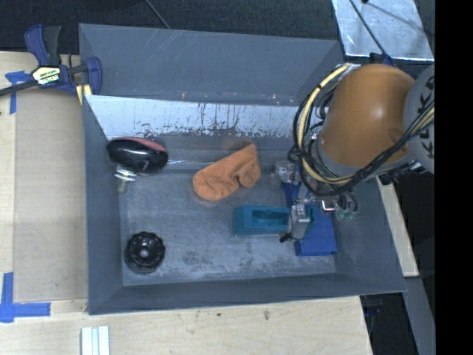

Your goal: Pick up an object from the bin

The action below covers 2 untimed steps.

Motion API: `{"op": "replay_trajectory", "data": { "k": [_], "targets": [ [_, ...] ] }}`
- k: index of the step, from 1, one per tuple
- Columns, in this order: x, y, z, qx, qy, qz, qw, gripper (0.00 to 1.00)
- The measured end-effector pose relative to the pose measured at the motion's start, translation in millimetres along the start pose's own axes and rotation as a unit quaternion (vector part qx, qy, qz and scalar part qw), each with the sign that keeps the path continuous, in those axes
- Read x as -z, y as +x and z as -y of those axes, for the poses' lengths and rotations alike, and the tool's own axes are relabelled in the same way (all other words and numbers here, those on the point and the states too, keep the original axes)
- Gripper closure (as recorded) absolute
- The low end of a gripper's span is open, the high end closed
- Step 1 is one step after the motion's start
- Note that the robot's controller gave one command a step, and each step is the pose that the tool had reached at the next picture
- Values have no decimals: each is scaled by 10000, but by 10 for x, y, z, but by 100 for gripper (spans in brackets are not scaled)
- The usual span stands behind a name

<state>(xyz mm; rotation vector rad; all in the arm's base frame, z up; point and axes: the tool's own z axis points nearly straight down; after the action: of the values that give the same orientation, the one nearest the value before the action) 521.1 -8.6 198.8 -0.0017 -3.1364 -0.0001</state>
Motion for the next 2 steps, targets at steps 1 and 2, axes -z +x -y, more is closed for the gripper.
{"op": "replay_trajectory", "data": {
  "k": [1, 2],
  "targets": [
    [44, -17, 1, 0, 1, 43, 10000, 0],
    [-437, -247, -101, -79, -1, 82, 9999, 0]
  ]
}}
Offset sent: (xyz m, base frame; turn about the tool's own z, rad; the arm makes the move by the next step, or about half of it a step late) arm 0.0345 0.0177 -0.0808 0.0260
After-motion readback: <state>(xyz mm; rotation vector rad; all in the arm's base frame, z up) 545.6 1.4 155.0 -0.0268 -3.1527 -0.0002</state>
